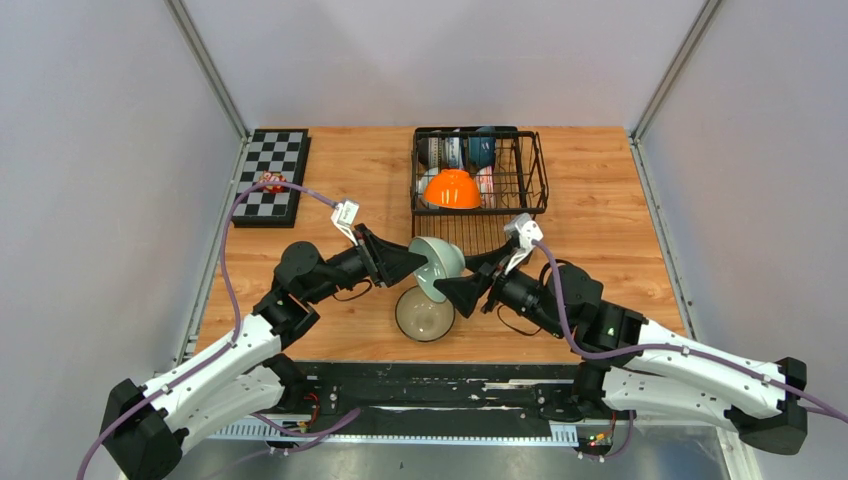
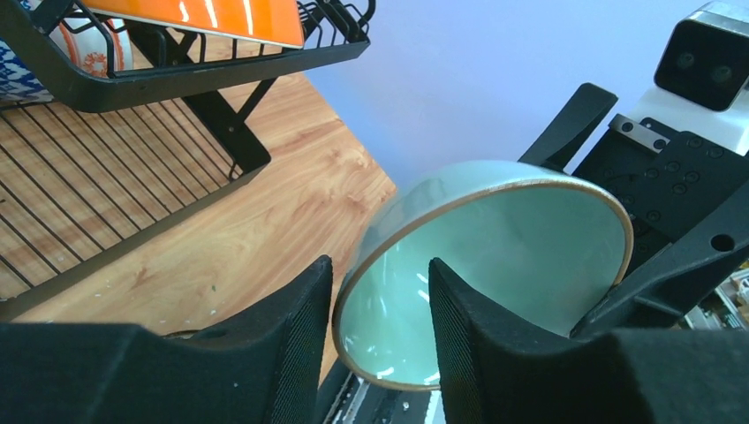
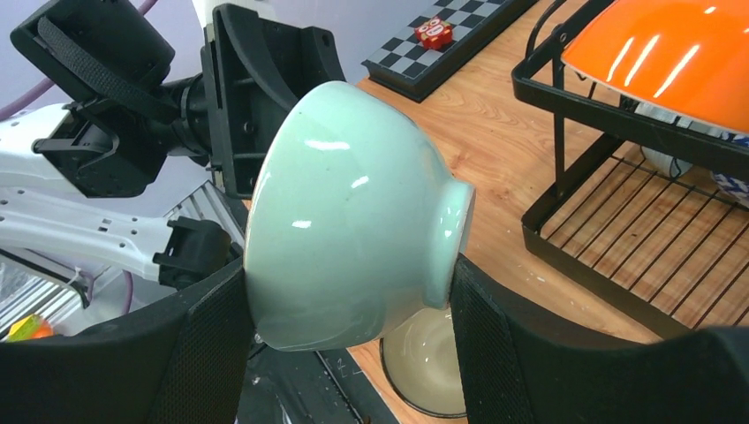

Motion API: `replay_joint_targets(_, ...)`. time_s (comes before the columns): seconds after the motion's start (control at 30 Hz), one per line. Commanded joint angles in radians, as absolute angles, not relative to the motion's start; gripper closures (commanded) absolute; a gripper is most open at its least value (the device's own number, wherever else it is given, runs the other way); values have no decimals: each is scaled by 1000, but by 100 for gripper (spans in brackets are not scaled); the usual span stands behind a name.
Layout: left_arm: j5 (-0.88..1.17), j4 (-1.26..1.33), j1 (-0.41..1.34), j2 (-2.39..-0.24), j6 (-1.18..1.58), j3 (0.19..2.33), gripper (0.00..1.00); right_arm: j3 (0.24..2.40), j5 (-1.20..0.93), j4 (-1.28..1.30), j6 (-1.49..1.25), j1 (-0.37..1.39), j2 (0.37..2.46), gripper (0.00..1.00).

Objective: Load the bowls into the dish rack
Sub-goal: Turn the bowl upside down on the dish rack.

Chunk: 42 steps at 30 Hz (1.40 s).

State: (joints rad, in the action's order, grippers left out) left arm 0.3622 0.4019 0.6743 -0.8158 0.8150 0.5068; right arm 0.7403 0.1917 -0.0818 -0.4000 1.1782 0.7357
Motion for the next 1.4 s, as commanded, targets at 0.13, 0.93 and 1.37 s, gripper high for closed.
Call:
replay_joint_targets(0.13,335,358,668,-817,781,538,46,825,245,-128,-362,1186,721,97)
replay_joint_targets(0.93,113,-272,668,-730,527,814,30,1202,530,251,111,1178,819,97)
replay_joint_targets(1.37,137,-477,667,-724,408,914,29,1420,639,409,452,1096,1031,97)
